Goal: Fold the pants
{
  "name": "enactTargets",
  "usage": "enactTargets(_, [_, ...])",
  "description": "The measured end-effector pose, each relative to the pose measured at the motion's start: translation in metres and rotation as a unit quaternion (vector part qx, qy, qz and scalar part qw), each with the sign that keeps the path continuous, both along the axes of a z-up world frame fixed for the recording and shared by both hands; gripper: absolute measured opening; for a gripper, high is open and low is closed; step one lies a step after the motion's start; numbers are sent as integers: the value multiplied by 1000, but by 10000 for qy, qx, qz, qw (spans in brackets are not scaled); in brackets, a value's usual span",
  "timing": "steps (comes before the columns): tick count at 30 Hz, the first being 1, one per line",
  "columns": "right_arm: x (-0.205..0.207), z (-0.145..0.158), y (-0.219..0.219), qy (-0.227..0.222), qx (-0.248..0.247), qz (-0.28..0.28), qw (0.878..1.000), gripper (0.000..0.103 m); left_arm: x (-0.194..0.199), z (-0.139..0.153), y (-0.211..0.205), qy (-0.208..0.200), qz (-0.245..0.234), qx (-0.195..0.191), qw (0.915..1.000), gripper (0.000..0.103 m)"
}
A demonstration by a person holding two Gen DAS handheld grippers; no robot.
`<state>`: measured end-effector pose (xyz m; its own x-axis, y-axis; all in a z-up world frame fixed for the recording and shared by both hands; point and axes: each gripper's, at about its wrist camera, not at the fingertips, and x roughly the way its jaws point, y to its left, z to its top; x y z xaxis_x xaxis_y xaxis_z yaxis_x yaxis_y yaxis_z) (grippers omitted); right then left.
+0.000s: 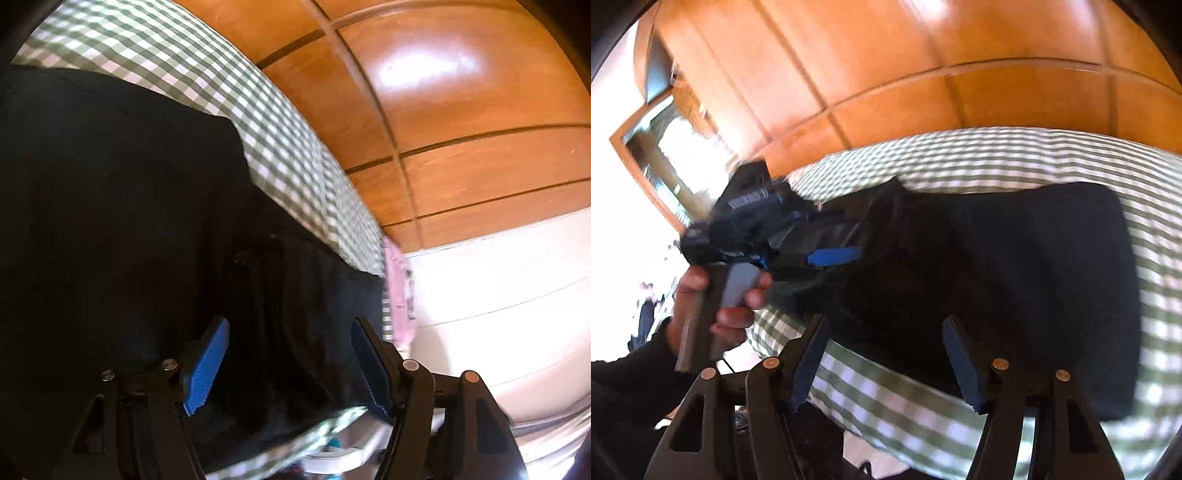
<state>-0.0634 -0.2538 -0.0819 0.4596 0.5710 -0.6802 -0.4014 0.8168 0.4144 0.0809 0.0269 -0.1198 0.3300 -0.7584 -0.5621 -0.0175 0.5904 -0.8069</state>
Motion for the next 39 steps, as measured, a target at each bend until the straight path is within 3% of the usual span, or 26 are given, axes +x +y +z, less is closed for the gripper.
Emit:
enactTargets(4, [-22,2,-61,132,-166,-941,9953,65,11,-6,-18,180,-311,124,9993,68])
enactTargets(6, [-31,-3,-83,232,-297,-1318,9906,65,17,-8,-31,228,-510,330,9979,60])
enactTargets(8, [-41,-13,-103,405,-569,-1714,9827,65,14,-8,-40,208,-690,486,9962,34])
enactTargets(11, [-47,-33,-112,600,-853,-2055,9731,65,14,1,-54,-48,-910,717,9933,20])
enactTargets(14, [-42,-44,-107,601,-875,-2210,9695,64,15,19,-57,-364,-963,637,9926,18])
enactTargets(20, [-21,-49,-96,282,-884,-2526,9631,63,14,63,-59,-1015,-1100,58,9887,18])
enactTargets(22, [-15,-48,-97,175,-826,-2709,9589,54,11,77,-60,-1279,-1121,-1,9854,17])
enactTargets(24, [-19,-46,-107,183,-463,-2939,9545,49,10,80,-59,-1357,-1068,212,9848,17])
enactTargets(28, [-19,-66,-117,492,-235,-3095,9493,44,17,38,-52,-822,-968,848,9883,16])
enactTargets(31, [-19,-66,-112,379,-479,-2914,9546,43,18,-10,-46,-223,-928,1220,9879,16])
enactTargets(33, [-16,-65,-106,367,-752,-2738,9581,44,14,-17,-40,-240,-811,1017,9912,16])
enactTargets(37, [-11,-59,-108,744,-1053,-2080,9696,47,7,-8,-47,-501,-865,1273,9868,16])
enactTargets(39, [-17,-47,-117,768,-1183,-2040,9688,47,5,-2,-51,-634,-921,1397,9839,16])
